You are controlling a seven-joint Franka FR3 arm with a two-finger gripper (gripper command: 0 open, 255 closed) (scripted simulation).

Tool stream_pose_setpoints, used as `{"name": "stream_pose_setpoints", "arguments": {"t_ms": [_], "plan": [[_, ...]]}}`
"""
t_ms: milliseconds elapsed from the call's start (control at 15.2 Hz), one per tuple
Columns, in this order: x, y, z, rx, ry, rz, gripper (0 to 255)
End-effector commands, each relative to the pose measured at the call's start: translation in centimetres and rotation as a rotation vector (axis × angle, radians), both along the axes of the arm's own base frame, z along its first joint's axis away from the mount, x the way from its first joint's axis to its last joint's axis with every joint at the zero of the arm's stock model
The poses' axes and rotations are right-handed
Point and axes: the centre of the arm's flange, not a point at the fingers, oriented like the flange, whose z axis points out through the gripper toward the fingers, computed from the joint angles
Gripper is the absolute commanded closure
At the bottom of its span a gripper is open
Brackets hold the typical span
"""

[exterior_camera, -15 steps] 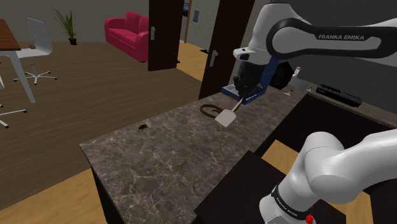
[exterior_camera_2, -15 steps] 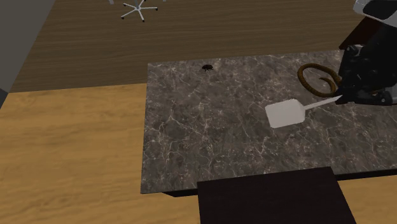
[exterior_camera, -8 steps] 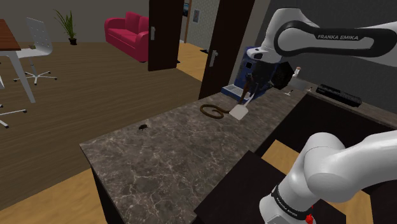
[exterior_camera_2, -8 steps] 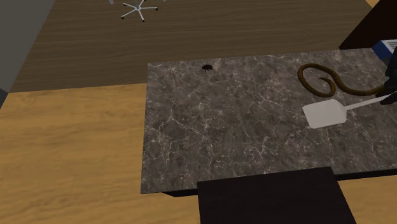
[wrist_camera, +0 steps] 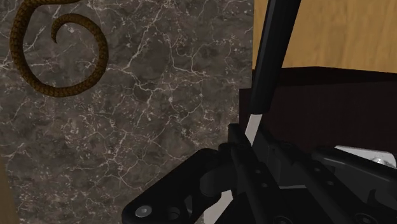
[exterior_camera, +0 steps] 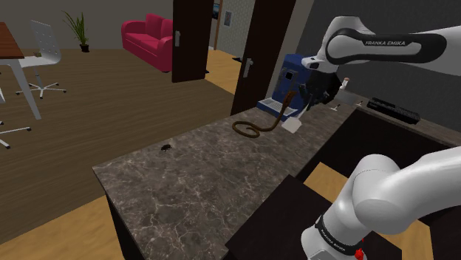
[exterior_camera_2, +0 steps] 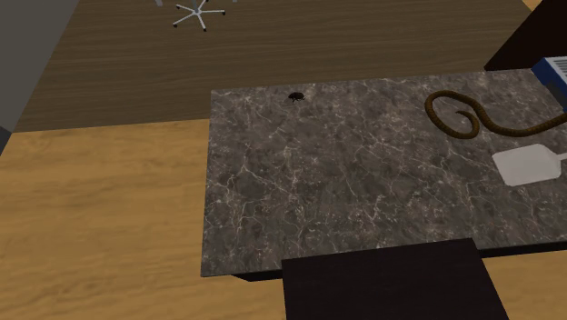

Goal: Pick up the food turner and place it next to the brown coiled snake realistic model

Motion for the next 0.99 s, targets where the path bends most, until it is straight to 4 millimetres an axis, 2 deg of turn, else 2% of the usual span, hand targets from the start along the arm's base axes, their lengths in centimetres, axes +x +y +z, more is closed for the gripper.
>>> {"name": "stream_pose_setpoints", "arguments": {"t_ms": [0,924], "plan": [[-0.4,-2.7,0.2,-0.001,0.000,0.001,255],[-2.8,-21.0,0.2,-0.001,0.000,0.001,255]]}}
